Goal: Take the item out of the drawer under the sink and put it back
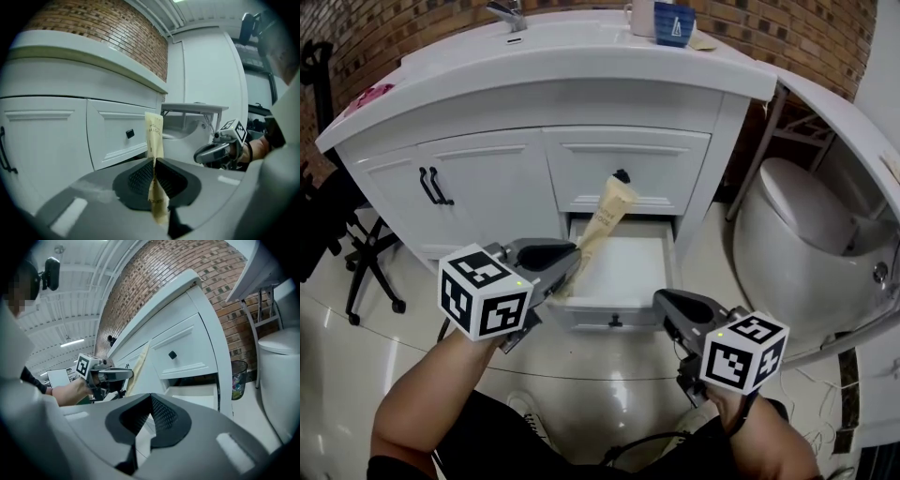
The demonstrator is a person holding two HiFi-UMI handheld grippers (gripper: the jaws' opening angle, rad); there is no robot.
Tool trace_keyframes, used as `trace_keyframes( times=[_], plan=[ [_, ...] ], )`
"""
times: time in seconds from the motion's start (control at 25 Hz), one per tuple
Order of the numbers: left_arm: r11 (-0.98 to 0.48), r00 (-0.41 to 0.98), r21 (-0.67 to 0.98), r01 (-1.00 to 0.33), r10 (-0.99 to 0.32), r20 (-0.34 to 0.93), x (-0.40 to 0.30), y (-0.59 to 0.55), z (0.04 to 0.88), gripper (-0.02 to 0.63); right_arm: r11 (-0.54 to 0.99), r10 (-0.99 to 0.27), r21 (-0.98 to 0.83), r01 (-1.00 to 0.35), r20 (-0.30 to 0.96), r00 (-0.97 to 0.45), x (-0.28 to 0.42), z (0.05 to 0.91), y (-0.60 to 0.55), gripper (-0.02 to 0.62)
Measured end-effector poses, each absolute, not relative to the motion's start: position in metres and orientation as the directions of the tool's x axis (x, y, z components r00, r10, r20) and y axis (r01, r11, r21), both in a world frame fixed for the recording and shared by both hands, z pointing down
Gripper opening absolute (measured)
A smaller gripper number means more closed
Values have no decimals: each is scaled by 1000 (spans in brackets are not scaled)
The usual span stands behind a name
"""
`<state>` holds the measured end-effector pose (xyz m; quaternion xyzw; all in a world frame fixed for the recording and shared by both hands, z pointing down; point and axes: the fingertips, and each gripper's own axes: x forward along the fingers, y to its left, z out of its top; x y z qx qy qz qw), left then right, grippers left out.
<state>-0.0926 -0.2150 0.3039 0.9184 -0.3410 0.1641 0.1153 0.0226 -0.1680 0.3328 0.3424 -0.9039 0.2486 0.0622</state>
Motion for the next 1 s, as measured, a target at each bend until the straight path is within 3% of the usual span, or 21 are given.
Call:
trace_keyframes(
  times=[0.68,1.0],
  plan=[
    [-705,755,278,-653,-577,310,-103,-158,320,28,660,-591,-378,-649,271,-760,21,323,-162,5],
    [-709,760,280,-647,-575,301,-102,-156,319,28,660,-589,-379,-649,276,-760,22,324,-162,5]
  ],
)
